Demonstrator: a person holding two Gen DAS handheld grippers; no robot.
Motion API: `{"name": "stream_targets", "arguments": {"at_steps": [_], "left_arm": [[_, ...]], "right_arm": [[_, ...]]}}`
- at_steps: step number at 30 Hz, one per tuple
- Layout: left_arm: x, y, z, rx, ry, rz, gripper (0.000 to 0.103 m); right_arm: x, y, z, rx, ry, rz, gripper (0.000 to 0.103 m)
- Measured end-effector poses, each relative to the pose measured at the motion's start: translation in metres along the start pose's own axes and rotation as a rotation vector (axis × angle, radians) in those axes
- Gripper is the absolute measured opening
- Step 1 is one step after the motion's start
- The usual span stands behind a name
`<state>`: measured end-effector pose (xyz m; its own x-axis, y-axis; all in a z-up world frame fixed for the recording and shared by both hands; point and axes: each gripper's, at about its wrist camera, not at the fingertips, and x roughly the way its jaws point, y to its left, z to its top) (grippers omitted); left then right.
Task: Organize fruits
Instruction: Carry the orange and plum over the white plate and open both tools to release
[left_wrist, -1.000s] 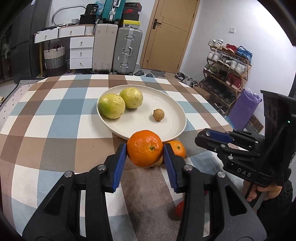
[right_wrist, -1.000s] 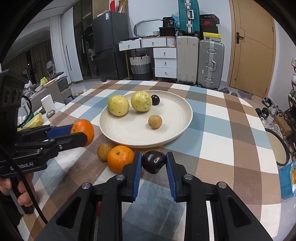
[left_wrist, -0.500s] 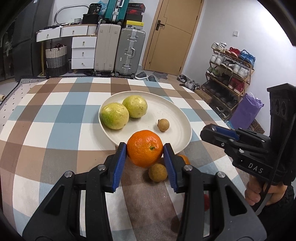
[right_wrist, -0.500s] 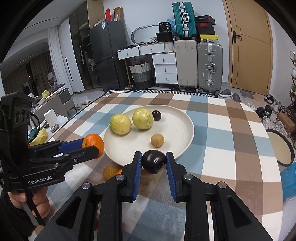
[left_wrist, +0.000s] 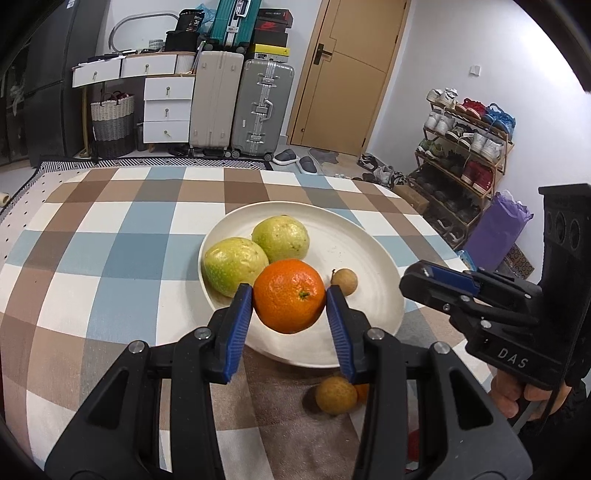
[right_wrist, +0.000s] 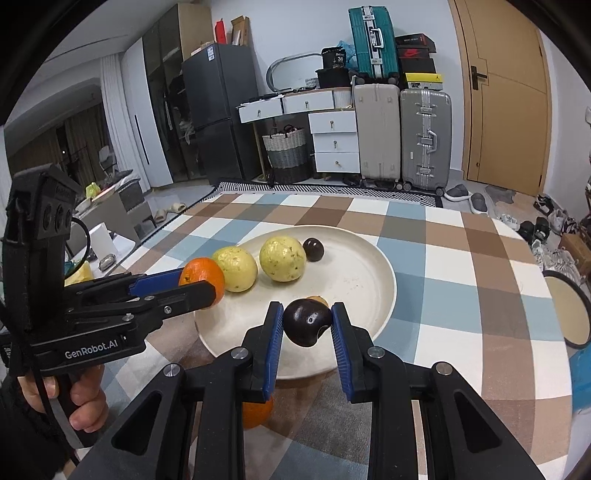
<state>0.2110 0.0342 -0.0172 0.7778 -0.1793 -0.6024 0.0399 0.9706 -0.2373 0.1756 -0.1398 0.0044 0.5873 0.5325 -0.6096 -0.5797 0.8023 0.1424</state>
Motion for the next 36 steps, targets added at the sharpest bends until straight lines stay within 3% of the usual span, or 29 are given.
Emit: {"name": "stream_targets", "arguments": {"at_steps": [8,15,31,35,36], "left_arm": [[0.009,0.003,0.001,0.002,0.002,0.007,0.038],[0.016,0.004,0.001,-0.006,0.005,0.015,0.038],[0.021,0.003,-0.001,0.019,0.006,0.058,0.038],[0.02,0.003,-0.001,0.018,0.001,0.056,0.038],[0.02,0.003,-0.001,0.018,0.002,0.059,0.038]], "right_arm": [[0.006,-0.006,-0.002,0.02,-0.018,-0.022,0.027],[0.019,-0.001,-0.005,0.004,0.03,-0.016,0.027],[0.023,0.001,-0.004,-0.002,0.045,-0.026,0.027],[0.02,0.001,-0.004,-0.005,0.025,-0.032,0.031],[0.018,0.002,-0.004,-0.008,0.015,-0.029,0.035]]}}
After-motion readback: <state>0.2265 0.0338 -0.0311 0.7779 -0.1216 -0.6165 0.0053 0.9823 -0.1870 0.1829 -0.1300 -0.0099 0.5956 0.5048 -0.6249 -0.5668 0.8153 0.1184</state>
